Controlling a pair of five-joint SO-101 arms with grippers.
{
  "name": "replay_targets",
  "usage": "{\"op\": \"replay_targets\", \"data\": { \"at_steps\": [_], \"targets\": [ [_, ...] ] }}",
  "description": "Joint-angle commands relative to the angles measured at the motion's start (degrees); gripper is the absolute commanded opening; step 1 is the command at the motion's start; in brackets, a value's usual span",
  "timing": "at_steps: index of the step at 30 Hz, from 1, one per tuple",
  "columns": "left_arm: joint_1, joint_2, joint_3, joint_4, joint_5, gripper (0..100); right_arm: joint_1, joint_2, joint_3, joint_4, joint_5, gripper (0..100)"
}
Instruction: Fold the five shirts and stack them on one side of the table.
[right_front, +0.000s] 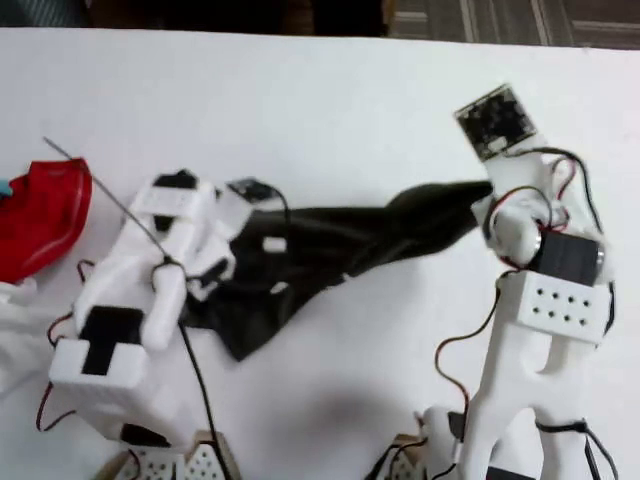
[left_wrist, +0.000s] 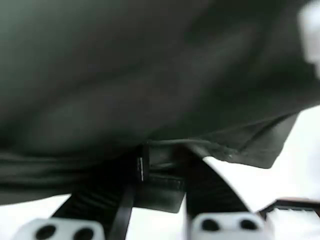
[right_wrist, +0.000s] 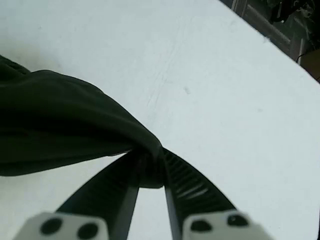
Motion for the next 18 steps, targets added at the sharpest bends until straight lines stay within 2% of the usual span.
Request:
{"op": "replay_targets", "data": {
  "at_steps": [1, 7, 12, 14, 18],
  "targets": [
    [-3.34, -0.79, -8.92, 2.81, 0.09, 3, -2.68, -1.36, 3.43, -4.79, -3.52, 1.8],
    [-3.87, -0.70, -21.67, 12.48, 0.00, 4, -3.03, -1.27, 5.80, -12.35, -8.79, 1.8],
    [3.34, -0.79, -22.73, 20.57, 0.53, 16, -0.40, 2.77, 5.63, -16.22, -8.97, 1.8],
    [6.33, -0.88, -22.73, 21.36, 3.25, 20, 1.54, 4.97, 5.63, -16.48, -8.97, 1.8],
    [12.22, -0.88, -22.29, 21.71, 5.98, 20, 4.18, 8.40, 3.78, -16.31, -8.97, 1.8]
  ]
}}
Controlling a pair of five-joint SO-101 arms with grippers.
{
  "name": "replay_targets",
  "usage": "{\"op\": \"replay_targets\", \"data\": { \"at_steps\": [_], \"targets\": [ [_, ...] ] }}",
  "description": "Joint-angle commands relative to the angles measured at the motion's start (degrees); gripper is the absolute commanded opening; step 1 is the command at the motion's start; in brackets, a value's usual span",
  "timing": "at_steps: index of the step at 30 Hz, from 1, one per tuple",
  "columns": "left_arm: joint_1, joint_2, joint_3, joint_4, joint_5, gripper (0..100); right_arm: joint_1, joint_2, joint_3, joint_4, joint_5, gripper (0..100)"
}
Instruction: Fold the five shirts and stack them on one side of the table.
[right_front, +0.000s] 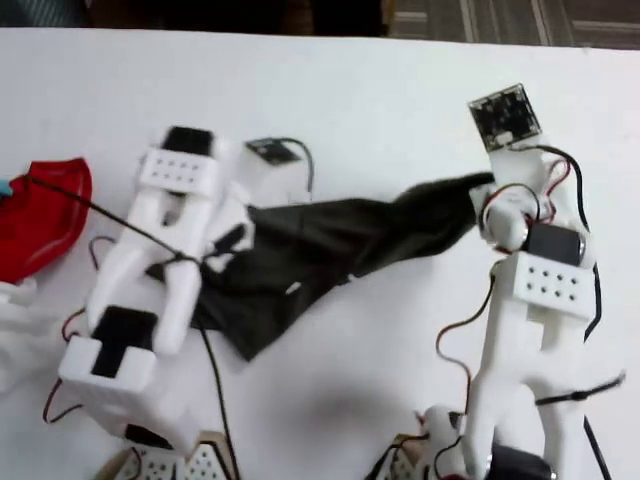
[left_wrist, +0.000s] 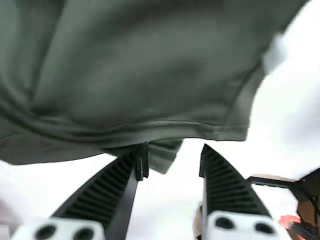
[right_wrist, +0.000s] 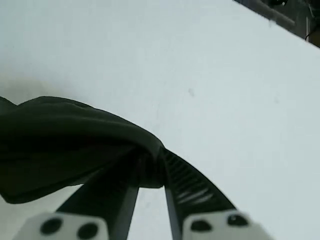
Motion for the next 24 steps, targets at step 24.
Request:
{"op": "replay_targets", "data": {
  "at_steps": [24],
  "targets": [
    [14.42, -0.70, 23.96, -19.43, 5.54, 20, 3.30, 2.59, -10.90, 4.44, -0.44, 1.8]
  ]
}}
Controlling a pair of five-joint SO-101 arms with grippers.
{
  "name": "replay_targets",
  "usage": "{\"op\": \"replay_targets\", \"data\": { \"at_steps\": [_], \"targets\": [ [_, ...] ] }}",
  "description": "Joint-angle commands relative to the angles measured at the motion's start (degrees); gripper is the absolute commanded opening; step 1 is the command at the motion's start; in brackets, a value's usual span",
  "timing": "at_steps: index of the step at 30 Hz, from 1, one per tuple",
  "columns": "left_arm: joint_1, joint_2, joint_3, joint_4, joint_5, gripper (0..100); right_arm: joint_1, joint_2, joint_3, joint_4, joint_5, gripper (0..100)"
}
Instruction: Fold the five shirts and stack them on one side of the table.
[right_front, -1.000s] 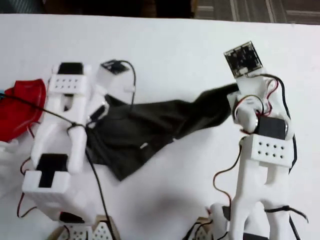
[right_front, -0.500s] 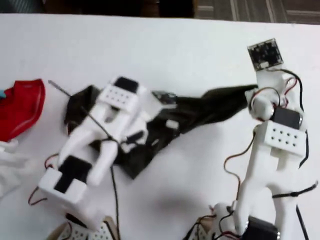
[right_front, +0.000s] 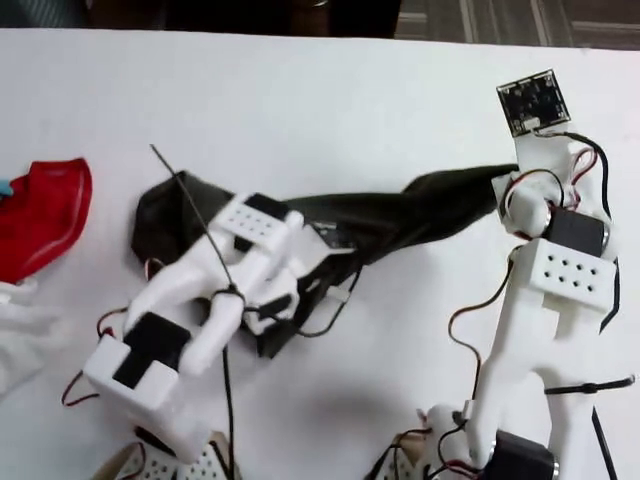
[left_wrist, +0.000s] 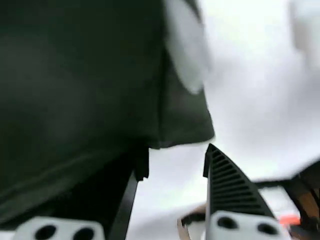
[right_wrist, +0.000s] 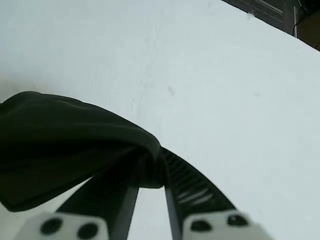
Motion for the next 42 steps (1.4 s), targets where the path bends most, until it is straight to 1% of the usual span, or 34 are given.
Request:
{"op": "replay_targets", "data": {
  "at_steps": [1, 4, 12, 15, 18, 22, 25, 30, 37, 40, 41, 42],
  "targets": [
    [0.26, -0.70, 0.75, -4.84, 4.04, 20, 0.31, -0.04, -3.08, 0.84, -0.44, 1.8],
    [0.53, -0.97, 0.48, -6.42, 8.53, 20, 0.31, -0.04, -2.99, 0.84, -0.44, 1.8],
    [0.35, -0.79, 0.57, -5.98, 9.23, 20, 0.31, -0.04, -2.90, 0.84, -0.44, 1.8],
    [0.35, -1.14, -0.13, -5.89, 11.25, 20, 0.31, -0.04, -2.90, 0.84, -0.44, 1.8],
    [0.53, -1.14, -2.51, -3.16, 11.96, 20, 0.31, -0.04, -2.90, 0.92, -0.44, 1.8],
    [0.44, -0.97, -7.43, 3.52, 11.96, 20, 0.31, -0.04, -2.90, 0.92, -0.44, 1.8],
    [-0.35, -0.70, -9.10, 4.57, 12.04, 20, 0.31, -0.04, -2.90, 0.92, -0.44, 1.8],
    [-0.62, -0.53, -5.67, -0.18, 12.04, 20, 0.31, -0.04, -2.90, 0.92, -0.44, 1.8],
    [-0.62, -0.53, 3.74, -11.69, 11.78, 20, 0.31, -0.04, -2.90, 1.36, -0.44, 1.8],
    [-0.53, -0.53, 5.41, -12.75, 11.78, 20, 0.31, -0.13, -2.90, 2.42, -0.44, 1.8],
    [-0.44, -0.62, 5.41, -12.40, 11.78, 19, 0.31, -0.13, -2.90, 2.51, -0.44, 1.8],
    [-0.44, -0.97, 5.41, -12.13, 11.78, 16, 0.31, -0.22, -2.90, 2.51, -0.53, 1.8]
  ]
}}
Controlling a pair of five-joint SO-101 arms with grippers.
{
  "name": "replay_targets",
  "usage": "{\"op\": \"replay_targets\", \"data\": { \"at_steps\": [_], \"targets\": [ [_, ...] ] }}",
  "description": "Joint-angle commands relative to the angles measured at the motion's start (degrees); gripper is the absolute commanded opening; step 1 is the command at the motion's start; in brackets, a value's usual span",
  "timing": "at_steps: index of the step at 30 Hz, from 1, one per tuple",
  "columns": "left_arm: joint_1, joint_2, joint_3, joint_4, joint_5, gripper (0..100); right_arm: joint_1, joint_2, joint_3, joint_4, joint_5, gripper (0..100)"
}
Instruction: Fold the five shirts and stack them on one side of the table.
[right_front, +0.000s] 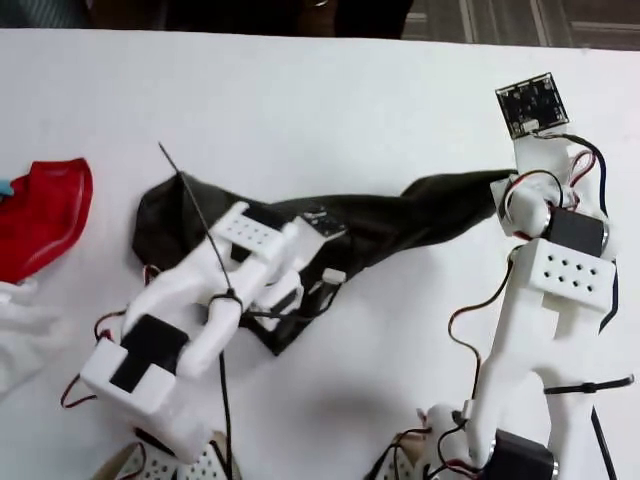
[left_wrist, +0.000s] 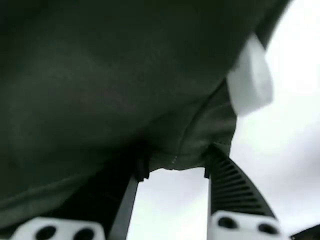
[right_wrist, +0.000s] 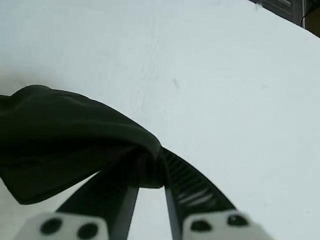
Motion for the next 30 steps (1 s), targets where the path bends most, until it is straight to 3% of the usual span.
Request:
{"op": "replay_targets", "data": {
  "at_steps": [1, 3, 10, 18, 24, 30],
  "targets": [
    [-0.35, -0.70, 0.13, -0.18, 0.44, 11, 0.31, -0.22, -2.90, 0.31, -0.53, 1.8],
    [-0.18, -0.70, -1.45, 1.58, 0.62, 2, 0.31, -0.40, -2.81, 0.40, -0.70, 1.8],
    [-0.35, -0.79, -11.74, 12.75, 0.62, 3, 0.22, -0.04, -2.81, 0.40, -0.88, 1.8],
    [-1.93, -0.79, -31.87, 29.10, 0.62, 3, -3.12, -1.01, -4.22, 0.40, -1.14, 1.8],
    [-10.73, -8.70, -39.16, 29.54, -3.34, 3, -3.82, -4.09, -13.36, 5.14, -8.26, 1.8],
    [-18.46, -25.67, -39.43, 29.45, -10.11, 3, -3.30, -4.88, -21.27, 6.90, -8.70, 1.8]
  ]
}}
